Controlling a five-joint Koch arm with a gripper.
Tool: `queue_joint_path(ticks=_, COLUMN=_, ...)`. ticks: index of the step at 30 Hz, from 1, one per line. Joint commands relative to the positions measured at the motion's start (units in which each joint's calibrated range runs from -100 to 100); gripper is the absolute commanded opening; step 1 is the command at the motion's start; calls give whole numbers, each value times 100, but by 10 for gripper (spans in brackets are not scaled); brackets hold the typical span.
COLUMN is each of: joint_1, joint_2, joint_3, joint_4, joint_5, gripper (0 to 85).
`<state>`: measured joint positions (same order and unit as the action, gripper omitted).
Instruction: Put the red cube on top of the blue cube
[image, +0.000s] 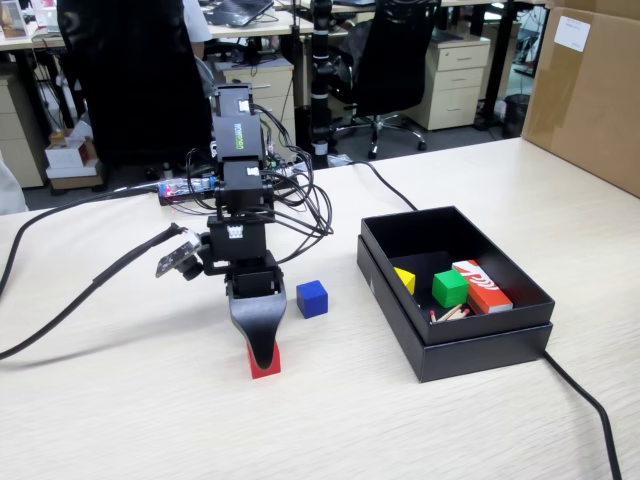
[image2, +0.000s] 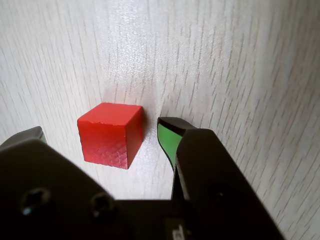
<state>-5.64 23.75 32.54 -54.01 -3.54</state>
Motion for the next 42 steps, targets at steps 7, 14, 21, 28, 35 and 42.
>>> queue_joint_path(ticks=7, joint_1=-5, joint_2=-6, joint_3=454, joint_4=161, joint_5=-98, gripper=407)
queue_joint_path(ticks=14, joint_1=5, joint_2=74, joint_3=481, joint_4=161, joint_5=-117, gripper=306)
queue_joint_path(ticks=21, joint_1=5, joint_2=97, joint_3=508, joint_4=161, joint_5=-117, gripper=176)
queue_joint_path(ticks=28, joint_1=5, joint_2=109, joint_3=563, joint_4=213, joint_5=-93, gripper=35)
queue_joint_path(ticks=35, joint_1=0, joint_2=-281, joint_3=490, joint_4=256, joint_5=-24, gripper=9)
queue_joint_path(ticks=42, joint_1=15, joint_2=-1681, joint_3=64, joint_4=170, joint_5=103, gripper=9)
